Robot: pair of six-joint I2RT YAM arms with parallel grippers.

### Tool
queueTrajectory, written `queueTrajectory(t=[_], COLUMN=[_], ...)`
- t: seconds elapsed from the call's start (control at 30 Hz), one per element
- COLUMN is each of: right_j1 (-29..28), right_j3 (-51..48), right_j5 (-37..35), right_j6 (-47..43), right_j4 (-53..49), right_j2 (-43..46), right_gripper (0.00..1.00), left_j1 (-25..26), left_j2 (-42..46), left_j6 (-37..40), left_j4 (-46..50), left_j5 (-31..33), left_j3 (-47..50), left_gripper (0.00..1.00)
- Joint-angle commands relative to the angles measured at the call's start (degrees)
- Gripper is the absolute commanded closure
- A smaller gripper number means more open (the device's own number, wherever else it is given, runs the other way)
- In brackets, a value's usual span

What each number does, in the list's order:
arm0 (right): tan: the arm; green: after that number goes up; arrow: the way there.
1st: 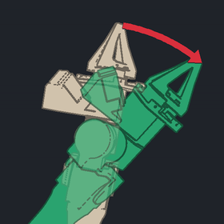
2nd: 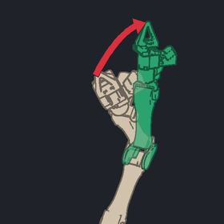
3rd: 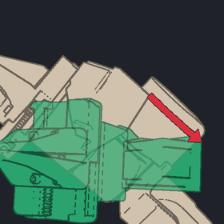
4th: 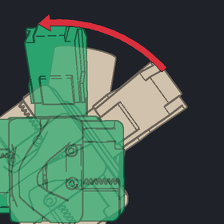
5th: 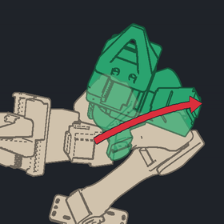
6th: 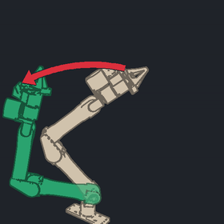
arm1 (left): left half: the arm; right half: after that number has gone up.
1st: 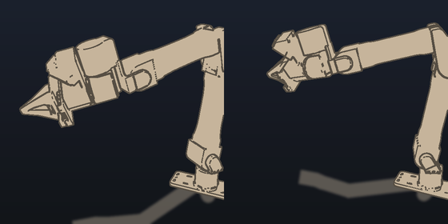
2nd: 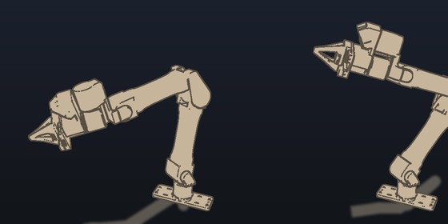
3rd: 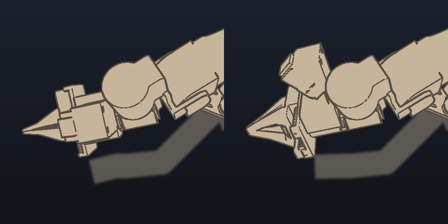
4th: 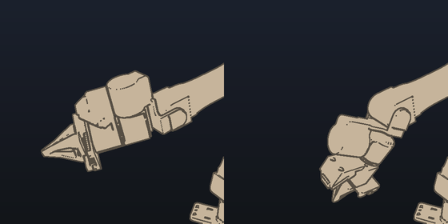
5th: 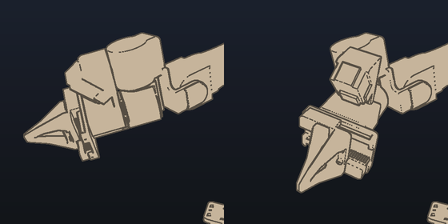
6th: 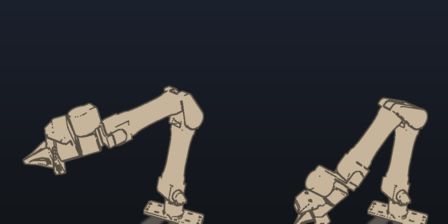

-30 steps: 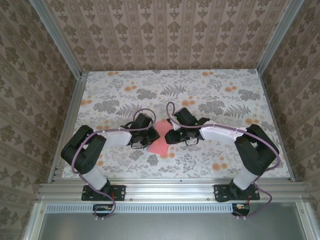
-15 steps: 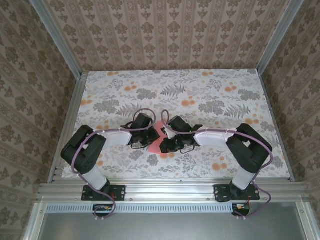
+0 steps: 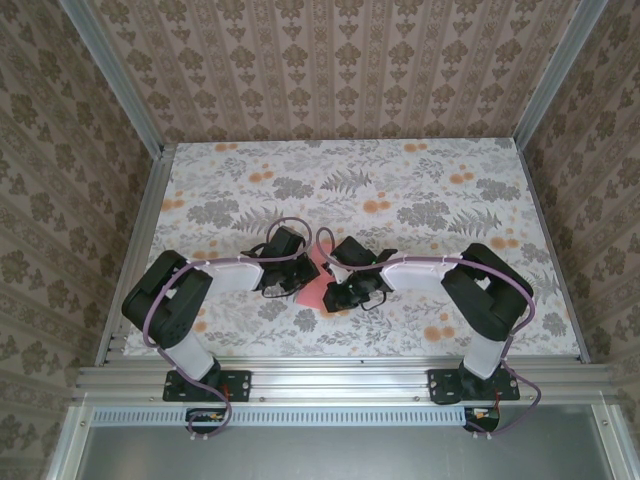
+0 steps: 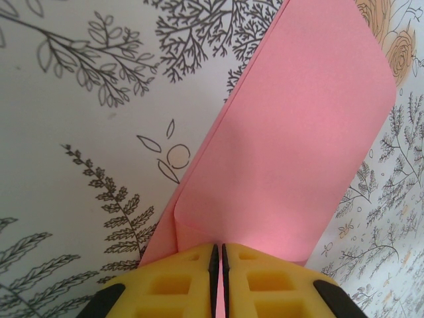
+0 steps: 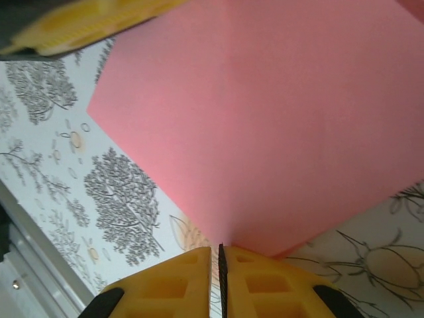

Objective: Fold a paper plane with a square sheet of paper (pick it up from the middle)
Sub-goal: Fold the triangle a second time at the center of the table.

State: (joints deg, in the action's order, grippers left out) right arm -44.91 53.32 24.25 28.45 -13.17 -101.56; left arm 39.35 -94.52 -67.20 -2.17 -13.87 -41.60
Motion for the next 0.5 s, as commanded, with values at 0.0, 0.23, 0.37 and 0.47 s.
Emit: queueTrajectory(t=[0.0,0.23,0.37,0.47], right_j1=[0.14,0.67,1.37,2.3], right_j3=[0.4,-0.8,-1.73,-2.19], right_j5=[-2.97,-4.22,-1.78,1.33], right_j6=[-1.23,-0.73,0.89,2.42], right_j4=[-3.44,-3.44,-2.57,0.01], right_j2=[-1.18,-1.67,-0.34,3.56], right_gripper=[0.86,0.86,0.86,0.85], left_j1=[0.19,0.1,-0.01,0.02], left_j2=[-0.93,-0.95,-1.0,-1.02], left_j6=[1.7,1.9,1.93,2.01], left_j4=[4.48,4.89,4.92,4.9], left_j5=[1.63,1.9,1.92,1.68], left_j3=[0.66,0.92,0.91,0.87], left_gripper=[0.86,0.86,0.86,0.86])
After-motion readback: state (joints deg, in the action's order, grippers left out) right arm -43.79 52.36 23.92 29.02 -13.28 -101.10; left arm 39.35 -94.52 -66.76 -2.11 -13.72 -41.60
